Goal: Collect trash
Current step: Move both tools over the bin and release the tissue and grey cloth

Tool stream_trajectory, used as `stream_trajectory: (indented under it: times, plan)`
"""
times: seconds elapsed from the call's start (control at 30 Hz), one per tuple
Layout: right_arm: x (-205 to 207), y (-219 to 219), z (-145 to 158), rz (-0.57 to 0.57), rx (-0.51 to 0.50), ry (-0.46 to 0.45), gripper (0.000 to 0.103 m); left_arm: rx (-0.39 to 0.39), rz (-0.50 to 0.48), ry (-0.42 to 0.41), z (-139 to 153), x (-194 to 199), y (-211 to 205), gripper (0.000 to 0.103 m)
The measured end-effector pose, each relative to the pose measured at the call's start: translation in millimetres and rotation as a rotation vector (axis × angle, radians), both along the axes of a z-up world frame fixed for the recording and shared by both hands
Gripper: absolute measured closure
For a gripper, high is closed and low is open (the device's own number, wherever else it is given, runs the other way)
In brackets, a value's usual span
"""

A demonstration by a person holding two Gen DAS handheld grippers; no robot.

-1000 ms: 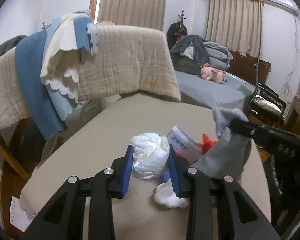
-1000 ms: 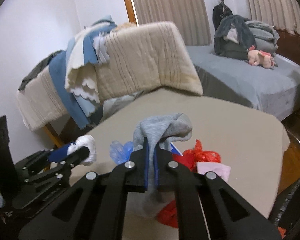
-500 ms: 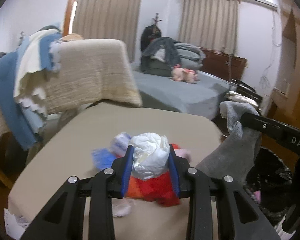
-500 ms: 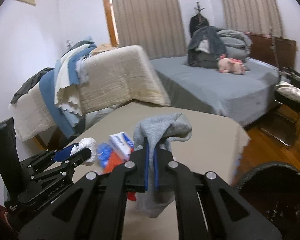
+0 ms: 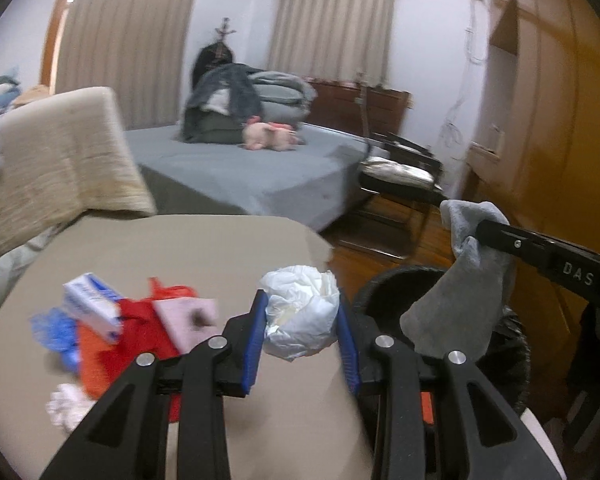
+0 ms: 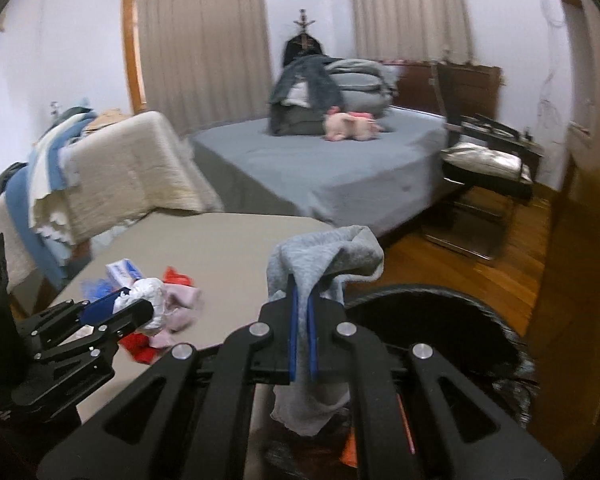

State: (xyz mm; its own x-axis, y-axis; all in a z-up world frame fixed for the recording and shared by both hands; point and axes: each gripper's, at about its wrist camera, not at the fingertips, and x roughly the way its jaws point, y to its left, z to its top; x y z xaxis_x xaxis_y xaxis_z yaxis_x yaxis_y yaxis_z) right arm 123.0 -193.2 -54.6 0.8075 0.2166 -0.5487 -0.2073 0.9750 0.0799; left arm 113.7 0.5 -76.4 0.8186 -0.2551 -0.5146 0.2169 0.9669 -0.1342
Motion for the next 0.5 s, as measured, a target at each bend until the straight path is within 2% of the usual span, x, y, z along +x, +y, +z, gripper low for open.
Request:
stream_trajectory:
  times: [0.43, 0.5]
  plan:
    - [-11.2, -80.6, -44.2, -0.176, -0.023, 0.079, 0.099, 0.023, -0.222, 0.022, -22.5, 17.3, -102.2, 0.070]
    - [-10.8, -86.4, -47.4, -0.186, -0.026, 0.088, 0.096, 0.022, -0.248, 0.037, -27.9, 22.0, -114.1, 0.070]
